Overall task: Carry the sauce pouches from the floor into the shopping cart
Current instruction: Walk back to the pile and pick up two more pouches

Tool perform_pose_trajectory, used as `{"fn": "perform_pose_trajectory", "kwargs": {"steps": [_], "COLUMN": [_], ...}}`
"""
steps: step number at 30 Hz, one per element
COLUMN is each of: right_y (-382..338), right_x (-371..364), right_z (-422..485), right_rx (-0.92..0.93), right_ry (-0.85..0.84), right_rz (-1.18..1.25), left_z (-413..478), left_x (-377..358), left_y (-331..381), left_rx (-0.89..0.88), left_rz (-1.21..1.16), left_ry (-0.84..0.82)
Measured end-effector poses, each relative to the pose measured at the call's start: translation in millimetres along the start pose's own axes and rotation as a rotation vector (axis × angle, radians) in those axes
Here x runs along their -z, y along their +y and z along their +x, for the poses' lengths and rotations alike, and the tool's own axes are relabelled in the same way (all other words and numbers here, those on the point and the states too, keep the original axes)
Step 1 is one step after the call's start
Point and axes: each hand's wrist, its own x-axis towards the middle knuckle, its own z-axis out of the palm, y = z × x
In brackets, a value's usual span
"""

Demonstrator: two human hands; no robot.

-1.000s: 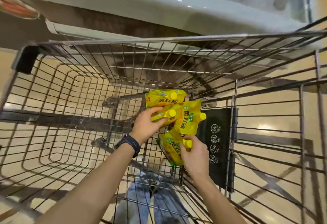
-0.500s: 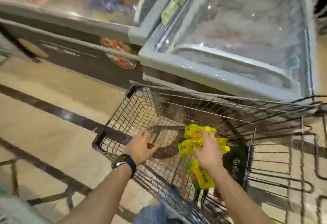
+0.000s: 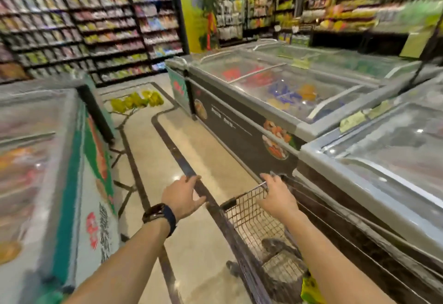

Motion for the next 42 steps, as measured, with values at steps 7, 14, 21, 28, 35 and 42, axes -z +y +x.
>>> {"fn": "perform_pose_trajectory", "kwargs": {"steps": [7,14,21,28,35,42], "right_y": [-149.2,-253.1,-292.2,-320.3,-356.5,-407.4], "right_x": [-19.9,-47.5,-78.8,-97.1,-103.3,-113.6], "right_z": [34.7,52.9,90.1,176.5,328.1,464.6], "right_rx": [0.292,0.438,0.458,0.472,0.464,0.472], "right_ry": [-0.070,-0.085,-0.159,-0.169,-0.173,-0.210], "right_rz": [-0.127,-0.175,-0.201,-0.236,-0.311,-0.275], "left_z": [-34.5,-58.9,-39.9,39.0,170.1,289.5], "left_x": [63.0,95.6,108.7,112.5,120.8,133.4], "left_y": [-136.0,-243.0,-286.5,-312.1,-350.9,-403.2], "left_rx": [0.225,0.375,0.399,0.379,0.389,0.467], "left_rz": [0.026,0.034,0.091,0.158,0.178,0.131], "left_ry": [0.140,0.173,0.175,0.137,0.146,0.121]}}
